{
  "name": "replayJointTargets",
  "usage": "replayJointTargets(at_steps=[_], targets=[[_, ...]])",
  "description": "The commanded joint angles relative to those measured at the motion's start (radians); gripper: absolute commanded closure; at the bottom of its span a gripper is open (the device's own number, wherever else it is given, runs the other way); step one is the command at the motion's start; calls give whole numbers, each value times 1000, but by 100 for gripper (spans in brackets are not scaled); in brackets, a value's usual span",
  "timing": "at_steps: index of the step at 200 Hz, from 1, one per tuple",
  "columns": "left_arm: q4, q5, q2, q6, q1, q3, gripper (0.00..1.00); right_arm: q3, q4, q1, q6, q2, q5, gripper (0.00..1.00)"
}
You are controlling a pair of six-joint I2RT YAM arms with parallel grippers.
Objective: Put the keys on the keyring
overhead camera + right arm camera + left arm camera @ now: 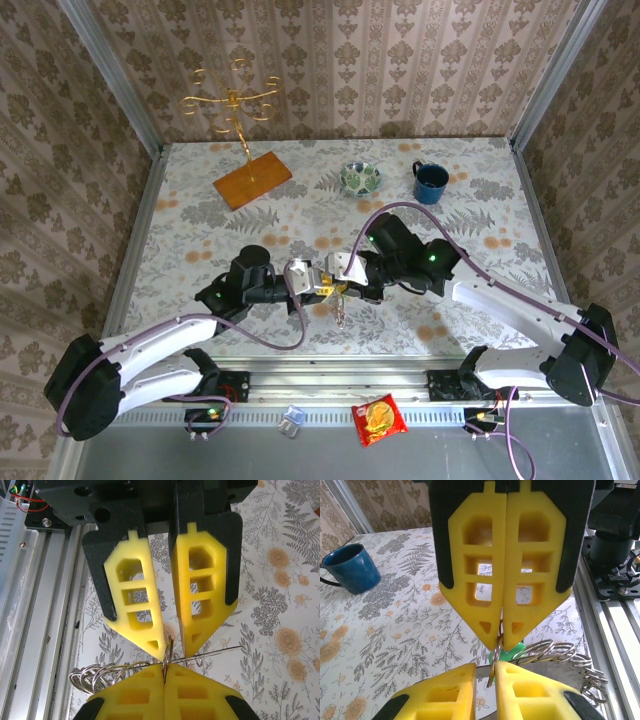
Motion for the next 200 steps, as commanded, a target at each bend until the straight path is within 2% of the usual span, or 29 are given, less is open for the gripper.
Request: replayJointTargets(at_steps=[1, 22, 37, 49, 67, 95, 138, 152, 170, 184, 200], targets=[[12, 11, 11, 26, -3, 36, 86, 48, -7, 17, -11, 3, -46, 100], [25, 9, 7, 26, -3, 32, 100, 24, 25, 6, 29, -15, -44, 99], [54, 15, -2, 10, -1, 18, 100, -33, 122, -42, 104, -55, -89, 82], [102, 26, -7, -14, 0, -3, 100, -85, 202, -85, 169, -91, -149, 74], [185, 50, -4, -58, 3, -32, 100, -148, 283, -113, 227, -121, -214, 70], [285, 71, 14, -101, 5, -58, 100, -217, 366, -114, 259, -134, -245, 69], [391, 84, 35, -146, 4, -86, 100, -239, 378, -115, 265, -113, -255, 71], [405, 91, 37, -154, 6, -89, 100, -239, 384, -115, 266, -110, -258, 79], [407, 94, 36, -161, 4, -92, 100, -233, 387, -115, 260, -111, -261, 99], [401, 77, 30, -155, 5, -95, 100, -222, 364, -115, 242, -114, -258, 100], [372, 16, 15, -141, 5, -97, 72, -189, 303, -115, 206, -113, -244, 100]])
